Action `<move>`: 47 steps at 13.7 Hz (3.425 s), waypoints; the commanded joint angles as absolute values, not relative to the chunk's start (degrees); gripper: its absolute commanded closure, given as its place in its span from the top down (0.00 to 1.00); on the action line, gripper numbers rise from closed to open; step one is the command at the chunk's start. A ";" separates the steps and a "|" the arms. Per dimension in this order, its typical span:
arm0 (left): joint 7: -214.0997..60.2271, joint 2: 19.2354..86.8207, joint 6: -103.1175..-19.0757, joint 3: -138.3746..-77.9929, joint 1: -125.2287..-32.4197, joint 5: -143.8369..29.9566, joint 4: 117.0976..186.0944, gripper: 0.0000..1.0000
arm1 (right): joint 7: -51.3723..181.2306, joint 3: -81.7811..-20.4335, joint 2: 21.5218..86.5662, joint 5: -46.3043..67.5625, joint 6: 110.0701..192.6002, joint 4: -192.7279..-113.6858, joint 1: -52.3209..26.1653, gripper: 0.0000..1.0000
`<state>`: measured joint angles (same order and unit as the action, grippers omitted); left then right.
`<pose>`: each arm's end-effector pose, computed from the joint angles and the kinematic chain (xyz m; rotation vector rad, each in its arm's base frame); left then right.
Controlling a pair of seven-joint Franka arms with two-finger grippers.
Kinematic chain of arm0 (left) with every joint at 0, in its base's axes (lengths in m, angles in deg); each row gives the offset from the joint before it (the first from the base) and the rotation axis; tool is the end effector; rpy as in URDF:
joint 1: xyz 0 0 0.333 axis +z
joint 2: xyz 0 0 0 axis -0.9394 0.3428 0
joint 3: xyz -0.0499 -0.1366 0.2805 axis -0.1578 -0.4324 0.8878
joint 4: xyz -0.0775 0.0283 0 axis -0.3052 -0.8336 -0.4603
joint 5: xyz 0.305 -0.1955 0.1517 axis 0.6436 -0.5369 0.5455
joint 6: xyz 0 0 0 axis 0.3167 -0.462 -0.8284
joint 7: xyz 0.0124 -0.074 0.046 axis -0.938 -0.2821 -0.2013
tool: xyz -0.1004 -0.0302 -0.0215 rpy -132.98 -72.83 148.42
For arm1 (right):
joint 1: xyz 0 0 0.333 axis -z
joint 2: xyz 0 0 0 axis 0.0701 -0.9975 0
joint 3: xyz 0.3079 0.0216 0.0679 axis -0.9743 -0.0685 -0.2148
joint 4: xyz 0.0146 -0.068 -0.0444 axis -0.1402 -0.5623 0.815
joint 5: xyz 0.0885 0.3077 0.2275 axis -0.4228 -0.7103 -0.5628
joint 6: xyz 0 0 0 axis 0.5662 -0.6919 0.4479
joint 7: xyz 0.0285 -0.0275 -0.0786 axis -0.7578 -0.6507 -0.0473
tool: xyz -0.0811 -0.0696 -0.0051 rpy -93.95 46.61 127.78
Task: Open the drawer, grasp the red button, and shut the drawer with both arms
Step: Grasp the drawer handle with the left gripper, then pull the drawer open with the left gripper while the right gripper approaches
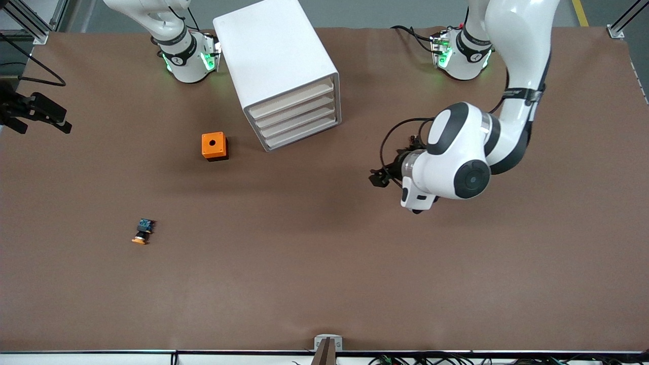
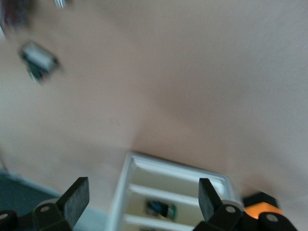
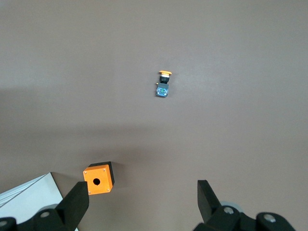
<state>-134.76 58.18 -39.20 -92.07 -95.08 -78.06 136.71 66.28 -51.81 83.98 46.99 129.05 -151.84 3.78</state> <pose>0.5711 -0.3454 0.3540 2.6560 1.1097 -0.9258 0.5225 -0.0426 0.6280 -3.1243 0.0225 -0.0577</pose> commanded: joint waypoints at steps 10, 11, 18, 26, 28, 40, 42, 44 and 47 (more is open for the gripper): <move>-187.60 75.65 -25.69 -95.83 -96.93 -97.23 130.98 1.00 | 66.18 -51.99 85.42 47.91 129.05 -153.06 3.58 1.00; -190.34 76.18 -24.37 -95.83 -96.93 -99.34 131.07 1.00 | 66.18 -51.99 85.42 47.91 129.05 -153.06 3.58 1.00; -198.19 79.52 -21.54 -96.10 -97.64 -106.22 131.86 0.64 | 66.18 -51.99 85.42 47.91 129.05 -153.06 3.05 1.00; -198.37 80.49 -20.22 -100.32 -98.59 -106.31 133.62 0.51 | 66.79 -51.99 83.66 48.00 127.47 -149.28 3.32 1.00; -198.63 80.58 -20.22 -100.32 -99.48 -106.22 133.97 0.51 | 66.36 -51.90 81.65 48.00 127.56 -149.37 3.32 1.00; -200.83 81.64 -20.40 -100.23 -102.91 -106.31 134.33 0.15 | 88.36 -52.25 70.74 46.52 126.69 -145.77 -0.80 1.00; -201.79 81.64 -20.40 -100.23 -102.73 -106.31 134.24 0.09 | 100.05 -52.16 70.74 40.65 126.51 -145.50 -2.65 1.00; -203.20 81.64 -20.49 -99.79 -102.56 -106.31 134.06 0.06 | 111.48 -52.34 70.83 40.53 126.94 -145.59 -8.08 1.00; -203.46 81.64 -20.57 -99.53 -101.86 -106.39 133.89 0.05 | 128.26 -52.34 70.65 40.97 130.44 -146.03 -18.27 1.00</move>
